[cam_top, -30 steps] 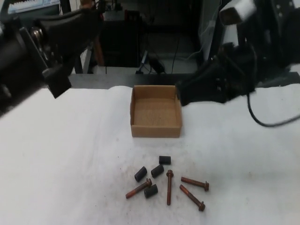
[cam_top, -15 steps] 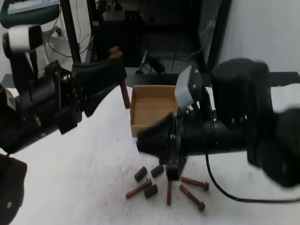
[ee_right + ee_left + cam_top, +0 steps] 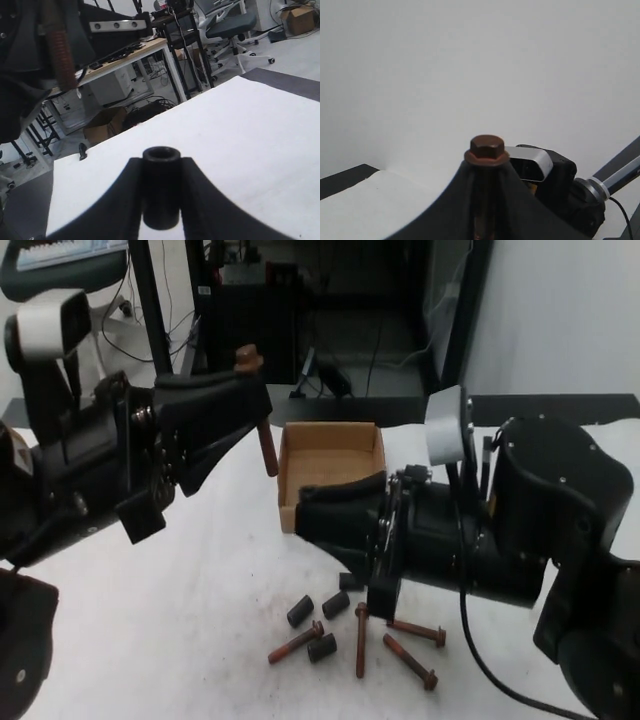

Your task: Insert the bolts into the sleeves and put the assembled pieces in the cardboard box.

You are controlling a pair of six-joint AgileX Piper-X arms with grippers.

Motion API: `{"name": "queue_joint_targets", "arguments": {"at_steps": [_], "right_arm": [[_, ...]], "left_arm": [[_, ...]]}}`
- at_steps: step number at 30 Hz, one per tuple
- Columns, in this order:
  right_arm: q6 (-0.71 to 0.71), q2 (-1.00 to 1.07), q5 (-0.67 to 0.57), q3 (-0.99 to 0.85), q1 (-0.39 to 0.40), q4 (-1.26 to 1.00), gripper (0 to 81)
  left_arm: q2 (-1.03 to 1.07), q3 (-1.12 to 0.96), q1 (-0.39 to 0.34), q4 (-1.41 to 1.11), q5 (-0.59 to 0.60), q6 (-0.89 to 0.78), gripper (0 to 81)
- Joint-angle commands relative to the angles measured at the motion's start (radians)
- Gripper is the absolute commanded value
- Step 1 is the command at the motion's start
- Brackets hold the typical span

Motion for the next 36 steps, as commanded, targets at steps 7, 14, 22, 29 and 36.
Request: {"name": "queue_joint_targets", "arguments": {"at_steps": [7,14,22,29,36], "right_arm": [[0.006,-0.01,-0.066,-0.002,0.038,-0.019,0.8],[0.007,-0.01,-0.108,-0.002,0.036,-0.094,0.8],[0.007,-0.01,-0.11,-0.002,0.036,-0.138,0.8],[-0.011,-0.01,-0.11,-0.002,0.036,-0.087,0.8],[-0.068,-0.01,-0.1,-0.002,0.036,0.004,0.8]], "left_arm": [[-0.004,-0.003,-0.01,0.043,0.055,0.101,0.2],[-0.004,-0.003,-0.01,0.085,0.081,0.192,0.2],[-0.004,-0.003,-0.01,0.087,0.094,0.193,0.2],[-0.004,-0.003,-0.031,0.087,0.085,0.185,0.2],[-0.004,-0.008,-0.041,0.086,0.082,0.185,0.2]]}}
